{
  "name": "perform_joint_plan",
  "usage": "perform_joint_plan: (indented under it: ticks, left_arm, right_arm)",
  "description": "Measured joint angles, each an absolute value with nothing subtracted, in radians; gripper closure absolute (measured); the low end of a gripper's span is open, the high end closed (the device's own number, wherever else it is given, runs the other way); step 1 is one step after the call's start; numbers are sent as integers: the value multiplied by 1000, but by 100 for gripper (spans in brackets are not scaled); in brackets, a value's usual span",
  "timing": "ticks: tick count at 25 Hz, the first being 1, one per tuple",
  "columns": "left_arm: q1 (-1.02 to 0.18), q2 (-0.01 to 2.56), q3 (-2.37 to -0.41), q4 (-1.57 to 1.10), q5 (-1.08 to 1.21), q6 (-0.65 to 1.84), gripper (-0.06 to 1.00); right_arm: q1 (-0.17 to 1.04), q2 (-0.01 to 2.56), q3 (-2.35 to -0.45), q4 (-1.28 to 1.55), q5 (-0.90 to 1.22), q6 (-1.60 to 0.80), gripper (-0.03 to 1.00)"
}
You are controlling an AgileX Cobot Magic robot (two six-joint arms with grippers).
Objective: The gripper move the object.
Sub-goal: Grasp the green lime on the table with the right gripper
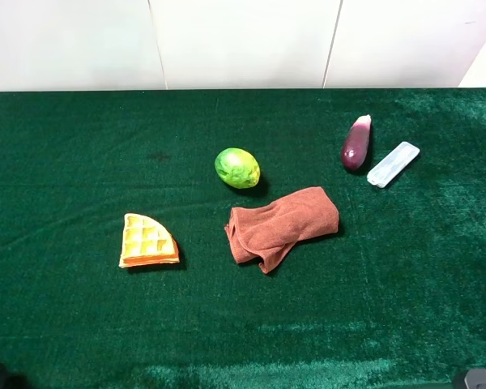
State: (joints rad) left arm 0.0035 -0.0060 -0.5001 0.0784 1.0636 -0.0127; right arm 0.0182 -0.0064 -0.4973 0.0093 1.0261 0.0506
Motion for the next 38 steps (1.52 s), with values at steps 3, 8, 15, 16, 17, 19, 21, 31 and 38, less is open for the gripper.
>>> perform_joint_plan:
  ticks: [3, 8, 15, 16, 17, 19, 21, 31, 38]
  left_arm:
    - [4, -6, -500, 78, 1064, -13, -3]
    - [4, -6, -500, 78, 1064, -13, -3]
    - [4, -6, -500, 78, 1064, -13, -3]
    - [4, -6, -500, 78, 1064, -13, -3]
    - [4, -6, -500, 78, 1064, -13, -3]
    - [4, -6, -500, 78, 1064, -13, -3]
    - [4, -6, -500, 78, 1064, -13, -3]
    - [4, -6, -500, 78, 1064, -12, -3]
    - [4, -6, -500, 78, 1064, -12, -3]
  right_arm:
    - [18, -6, -497, 9, 1026, 51, 27]
    - [18, -6, -497, 9, 1026, 51, 27]
    - [18, -6, -497, 9, 1026, 51, 27]
    - [18, -6, -497, 9, 1026, 51, 27]
    - [18, -6, -497, 9, 1026, 51, 27]
    - [18, -6, -497, 9, 1026, 51, 27]
    - [18, -6, -497, 9, 1026, 51, 27]
    - [18, -6, -497, 49, 1025, 51, 27]
    - [18, -6, -497, 77, 1023, 51, 27]
